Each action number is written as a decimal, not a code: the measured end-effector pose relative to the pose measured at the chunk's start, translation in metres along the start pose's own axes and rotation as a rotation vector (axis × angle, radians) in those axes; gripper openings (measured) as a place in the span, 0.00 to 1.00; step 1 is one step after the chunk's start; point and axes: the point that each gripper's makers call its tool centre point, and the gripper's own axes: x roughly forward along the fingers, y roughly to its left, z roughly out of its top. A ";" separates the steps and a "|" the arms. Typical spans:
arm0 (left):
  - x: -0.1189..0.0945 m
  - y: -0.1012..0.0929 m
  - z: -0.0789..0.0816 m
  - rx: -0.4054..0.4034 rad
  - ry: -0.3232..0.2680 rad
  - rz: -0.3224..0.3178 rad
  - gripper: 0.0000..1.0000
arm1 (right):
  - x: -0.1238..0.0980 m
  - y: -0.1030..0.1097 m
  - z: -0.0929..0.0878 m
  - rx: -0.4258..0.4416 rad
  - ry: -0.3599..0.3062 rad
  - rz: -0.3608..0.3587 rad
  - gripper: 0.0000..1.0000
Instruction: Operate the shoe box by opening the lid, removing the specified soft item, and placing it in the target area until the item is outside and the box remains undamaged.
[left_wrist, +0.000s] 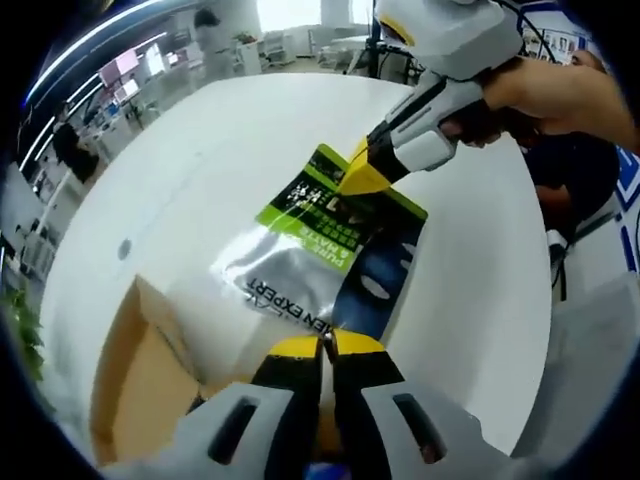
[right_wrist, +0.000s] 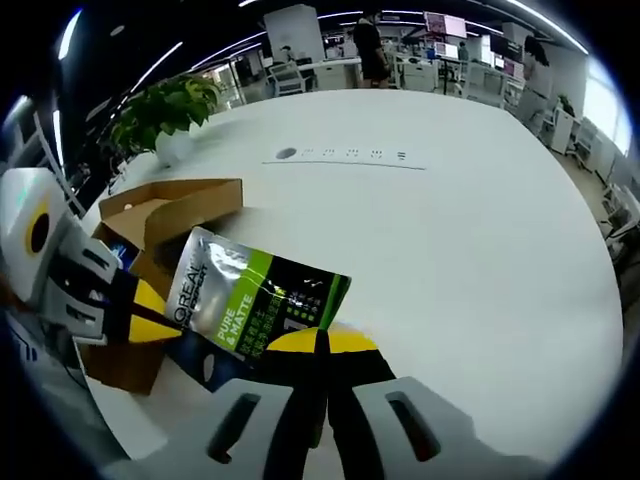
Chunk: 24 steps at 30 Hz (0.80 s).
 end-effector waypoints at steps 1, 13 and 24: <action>0.001 0.000 -0.001 0.018 0.005 0.004 0.00 | 0.001 0.000 0.000 0.001 -0.002 0.001 0.00; 0.015 -0.006 -0.008 0.146 0.059 -0.009 0.00 | 0.016 -0.005 -0.008 -0.006 0.020 -0.001 0.00; 0.029 -0.007 -0.017 0.248 0.107 -0.012 0.00 | 0.023 -0.013 -0.016 0.001 0.022 -0.001 0.00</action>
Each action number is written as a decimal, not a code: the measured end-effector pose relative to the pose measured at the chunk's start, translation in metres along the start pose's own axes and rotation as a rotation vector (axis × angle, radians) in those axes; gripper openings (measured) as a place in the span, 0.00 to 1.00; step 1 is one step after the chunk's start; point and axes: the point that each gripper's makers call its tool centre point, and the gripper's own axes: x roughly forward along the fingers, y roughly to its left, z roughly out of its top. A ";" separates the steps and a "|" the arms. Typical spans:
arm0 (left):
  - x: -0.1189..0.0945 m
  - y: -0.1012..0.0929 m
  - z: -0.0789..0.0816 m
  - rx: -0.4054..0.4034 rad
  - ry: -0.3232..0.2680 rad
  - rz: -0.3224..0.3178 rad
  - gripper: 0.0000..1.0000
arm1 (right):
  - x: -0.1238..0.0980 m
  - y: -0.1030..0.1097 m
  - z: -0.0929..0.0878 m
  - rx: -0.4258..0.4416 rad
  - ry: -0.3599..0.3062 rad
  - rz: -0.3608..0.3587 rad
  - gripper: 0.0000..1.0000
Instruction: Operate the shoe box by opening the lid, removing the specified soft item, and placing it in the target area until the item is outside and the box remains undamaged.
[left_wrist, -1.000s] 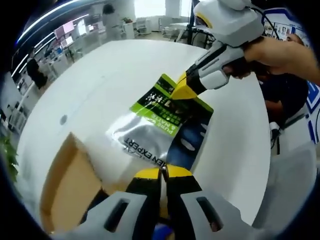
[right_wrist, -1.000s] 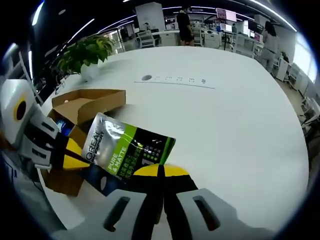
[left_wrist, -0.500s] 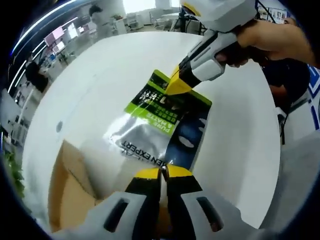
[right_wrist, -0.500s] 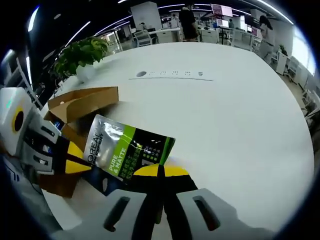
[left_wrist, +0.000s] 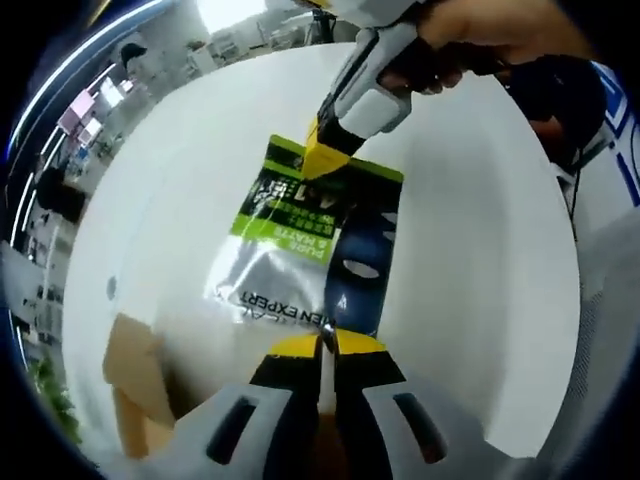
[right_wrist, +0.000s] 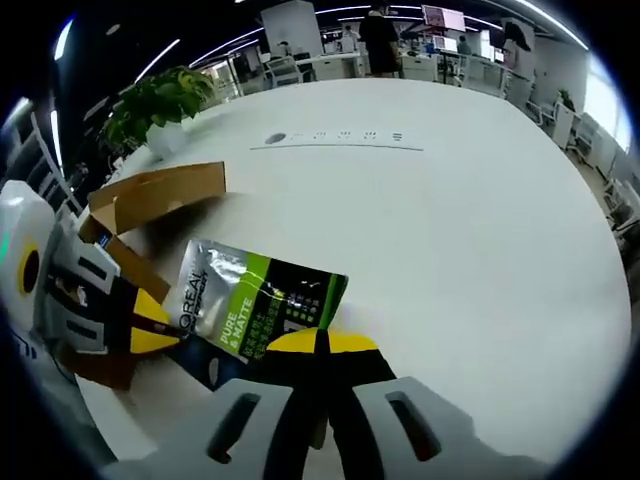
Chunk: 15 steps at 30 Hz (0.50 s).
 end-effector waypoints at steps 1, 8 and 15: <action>0.001 -0.001 -0.001 0.009 0.006 -0.001 0.00 | 0.001 -0.001 0.000 -0.008 -0.002 -0.002 0.00; 0.000 0.004 0.000 -0.047 -0.019 -0.010 0.00 | 0.004 -0.003 -0.001 -0.013 -0.002 -0.004 0.00; -0.005 0.002 0.003 -0.037 -0.043 0.005 0.01 | 0.007 -0.005 -0.006 -0.009 0.007 -0.015 0.00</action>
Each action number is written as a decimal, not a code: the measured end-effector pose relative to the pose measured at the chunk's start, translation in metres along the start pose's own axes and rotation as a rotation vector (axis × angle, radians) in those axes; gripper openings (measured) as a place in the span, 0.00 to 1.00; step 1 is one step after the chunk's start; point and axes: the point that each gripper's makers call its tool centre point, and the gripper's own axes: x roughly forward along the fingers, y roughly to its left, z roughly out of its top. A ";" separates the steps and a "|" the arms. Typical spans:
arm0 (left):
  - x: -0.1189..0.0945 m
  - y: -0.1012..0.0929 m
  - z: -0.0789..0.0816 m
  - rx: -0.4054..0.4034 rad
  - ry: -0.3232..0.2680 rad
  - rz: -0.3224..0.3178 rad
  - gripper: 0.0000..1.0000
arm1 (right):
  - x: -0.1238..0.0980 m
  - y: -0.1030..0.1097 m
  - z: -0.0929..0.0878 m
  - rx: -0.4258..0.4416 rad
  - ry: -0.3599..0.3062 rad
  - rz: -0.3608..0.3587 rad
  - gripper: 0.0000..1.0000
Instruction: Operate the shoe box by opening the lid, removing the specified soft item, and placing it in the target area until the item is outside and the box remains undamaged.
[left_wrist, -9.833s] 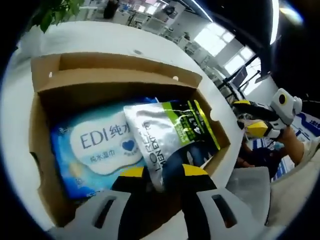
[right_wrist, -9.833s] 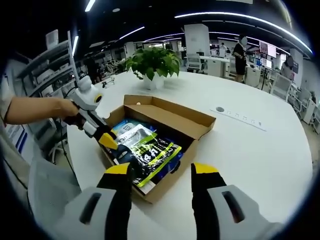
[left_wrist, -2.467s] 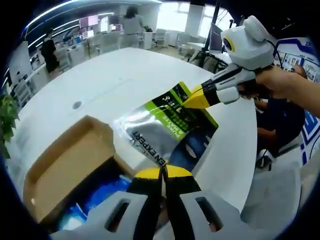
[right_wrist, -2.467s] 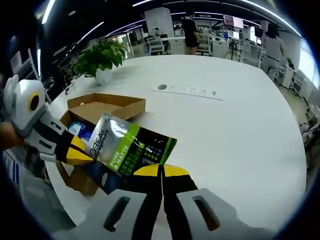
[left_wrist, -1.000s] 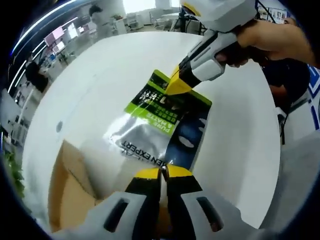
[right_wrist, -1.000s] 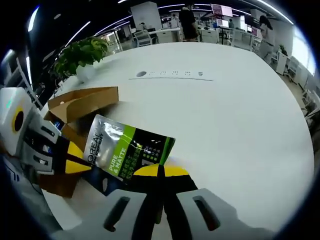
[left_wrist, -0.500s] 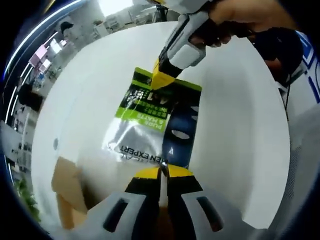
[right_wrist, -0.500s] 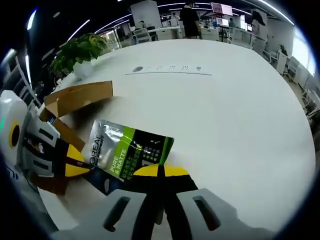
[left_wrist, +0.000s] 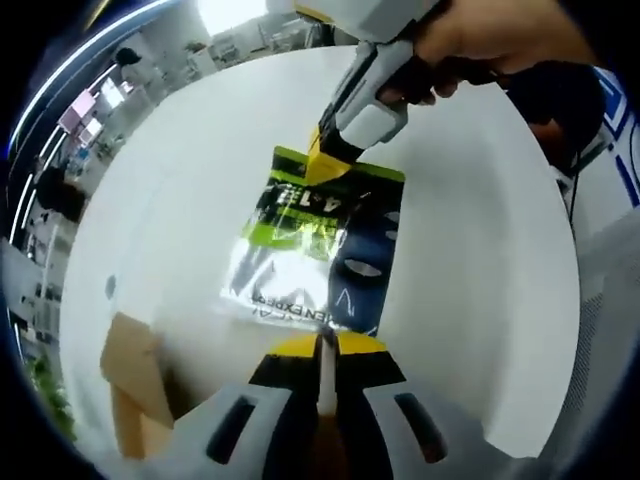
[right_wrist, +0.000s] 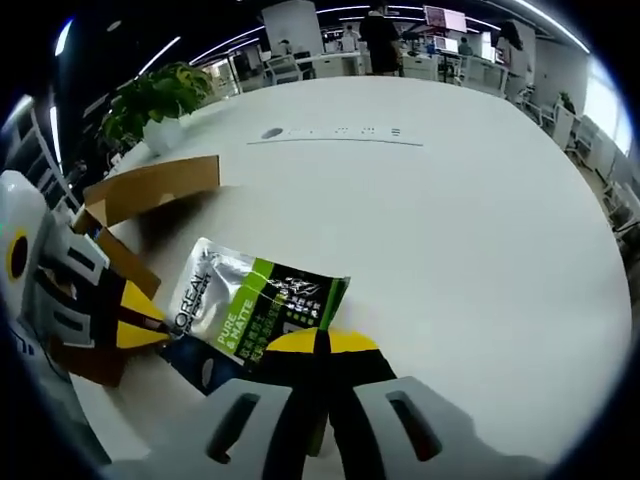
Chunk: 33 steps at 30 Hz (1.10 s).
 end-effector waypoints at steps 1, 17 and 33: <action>-0.001 0.000 0.000 0.002 -0.001 0.002 0.01 | 0.000 0.000 0.000 0.002 0.000 0.000 0.00; -0.029 0.010 0.024 -0.094 -0.155 0.052 0.07 | 0.000 0.001 0.003 0.037 -0.016 -0.002 0.05; -0.070 0.020 0.019 -0.319 -0.271 0.046 0.14 | -0.025 -0.006 0.002 -0.021 -0.017 -0.046 0.07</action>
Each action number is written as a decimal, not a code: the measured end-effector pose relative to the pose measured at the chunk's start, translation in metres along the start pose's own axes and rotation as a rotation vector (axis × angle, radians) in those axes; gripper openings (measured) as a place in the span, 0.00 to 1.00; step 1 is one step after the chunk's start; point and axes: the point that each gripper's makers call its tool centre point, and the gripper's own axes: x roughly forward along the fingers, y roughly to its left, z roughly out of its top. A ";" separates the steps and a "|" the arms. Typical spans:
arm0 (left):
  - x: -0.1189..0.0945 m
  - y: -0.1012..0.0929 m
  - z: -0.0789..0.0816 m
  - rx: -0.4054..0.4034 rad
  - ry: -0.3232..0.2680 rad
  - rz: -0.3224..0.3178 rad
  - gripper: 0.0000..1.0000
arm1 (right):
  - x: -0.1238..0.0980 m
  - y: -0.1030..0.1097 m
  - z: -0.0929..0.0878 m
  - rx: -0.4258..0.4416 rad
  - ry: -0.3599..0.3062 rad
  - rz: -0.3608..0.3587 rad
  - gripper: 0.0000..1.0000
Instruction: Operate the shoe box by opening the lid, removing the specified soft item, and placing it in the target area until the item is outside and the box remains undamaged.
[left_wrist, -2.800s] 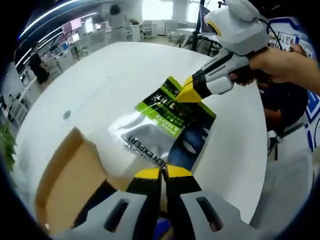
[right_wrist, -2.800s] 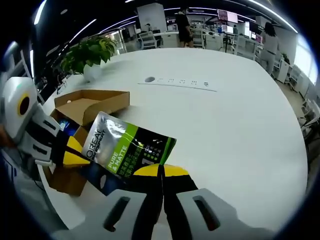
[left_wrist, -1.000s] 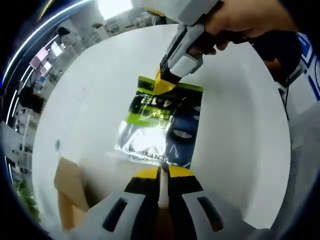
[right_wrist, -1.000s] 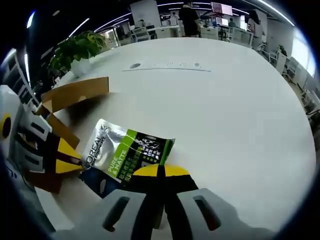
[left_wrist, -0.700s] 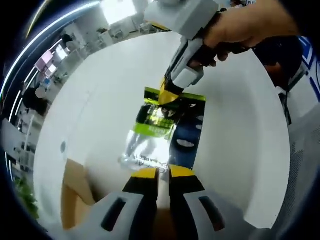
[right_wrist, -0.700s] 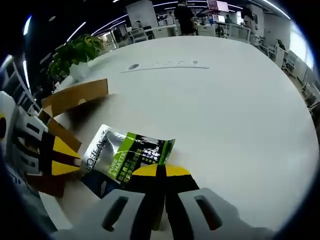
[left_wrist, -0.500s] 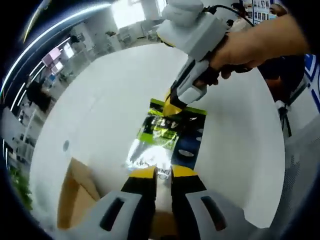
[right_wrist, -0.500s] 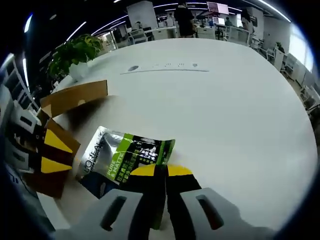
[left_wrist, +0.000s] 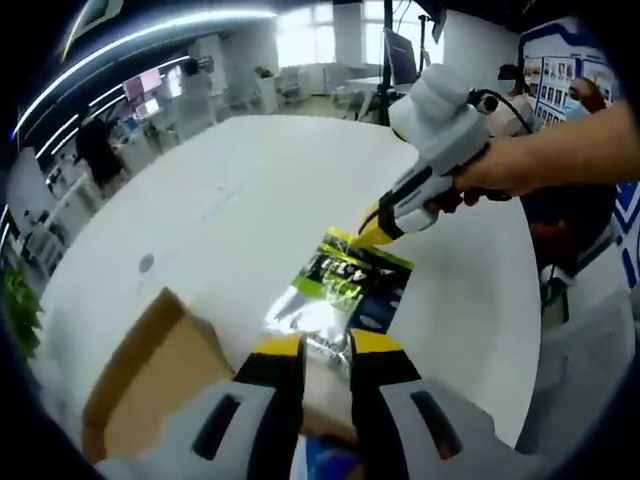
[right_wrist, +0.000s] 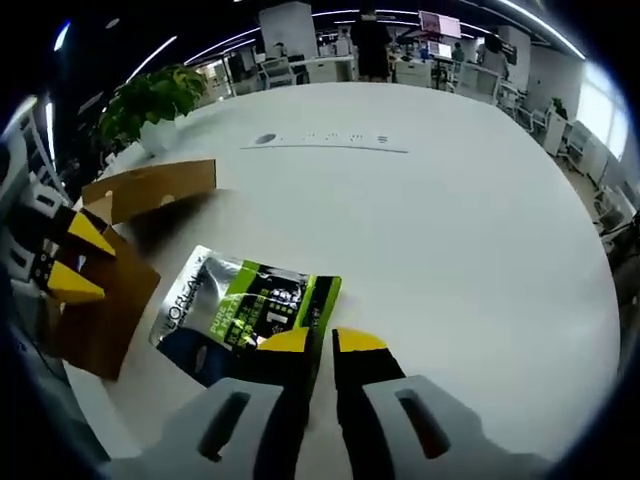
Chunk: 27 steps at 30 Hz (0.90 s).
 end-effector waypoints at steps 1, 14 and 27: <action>-0.001 0.001 -0.001 -0.010 -0.003 0.002 0.14 | -0.002 0.000 0.000 -0.003 -0.002 -0.002 0.08; -0.031 0.015 -0.022 -0.118 -0.029 0.040 0.15 | -0.033 0.018 0.005 -0.040 -0.028 0.011 0.14; -0.063 0.017 -0.035 -0.167 -0.063 0.065 0.22 | -0.060 0.053 0.016 -0.085 -0.077 0.056 0.23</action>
